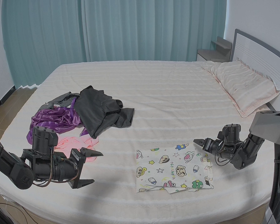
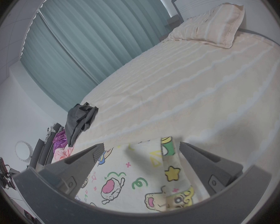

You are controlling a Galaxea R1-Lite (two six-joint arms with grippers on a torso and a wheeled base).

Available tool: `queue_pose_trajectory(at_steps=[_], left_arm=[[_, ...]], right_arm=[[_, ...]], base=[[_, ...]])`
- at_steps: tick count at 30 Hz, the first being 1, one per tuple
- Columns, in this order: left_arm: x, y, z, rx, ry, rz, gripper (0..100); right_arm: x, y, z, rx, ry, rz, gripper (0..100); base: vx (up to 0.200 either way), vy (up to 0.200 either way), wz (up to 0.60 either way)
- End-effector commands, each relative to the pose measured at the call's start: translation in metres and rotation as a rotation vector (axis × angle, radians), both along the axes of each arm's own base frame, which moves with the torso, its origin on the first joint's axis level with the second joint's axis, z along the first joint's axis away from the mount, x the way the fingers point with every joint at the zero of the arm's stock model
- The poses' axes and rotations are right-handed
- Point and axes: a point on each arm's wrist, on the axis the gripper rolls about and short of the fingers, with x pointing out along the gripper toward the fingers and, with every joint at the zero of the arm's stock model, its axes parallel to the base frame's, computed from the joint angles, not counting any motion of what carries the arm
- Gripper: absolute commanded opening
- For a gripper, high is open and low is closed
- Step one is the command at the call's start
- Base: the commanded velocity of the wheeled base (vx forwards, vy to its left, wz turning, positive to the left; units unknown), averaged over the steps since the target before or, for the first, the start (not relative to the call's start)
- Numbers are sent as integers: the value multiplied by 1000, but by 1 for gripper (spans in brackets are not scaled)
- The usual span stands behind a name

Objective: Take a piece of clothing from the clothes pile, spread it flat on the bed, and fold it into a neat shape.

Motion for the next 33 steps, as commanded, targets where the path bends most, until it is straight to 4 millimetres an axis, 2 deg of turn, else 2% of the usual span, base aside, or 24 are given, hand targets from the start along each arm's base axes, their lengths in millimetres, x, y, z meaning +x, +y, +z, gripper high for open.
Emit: queue_pose_trajectory(at_steps=[1, 7, 8, 15, 23, 33], left_arm=[[2, -1, -3, 4, 9, -3, 100], [2, -1, -4, 5, 12, -1, 100], [2, -1, -3, 4, 11, -1, 100], [2, -1, -3, 4, 11, -1, 100], [2, -1, -4, 5, 12, -1, 100], [2, -1, -3, 4, 11, -1, 100]], right_arm=[[4, 6, -18, -4, 31, 13, 100], [5, 6, -17, -4, 28, 13, 100], [6, 5, -18, -4, 28, 11, 0], [6, -1, -18, -6, 29, -12, 0], [15, -20, -20, -5, 17, -65, 0], [16, -23, -23, -4, 22, -73, 0]], base=[[0, 0, 0], [0, 0, 0], [0, 0, 0], [0, 0, 0], [0, 0, 0], [0, 0, 0]])
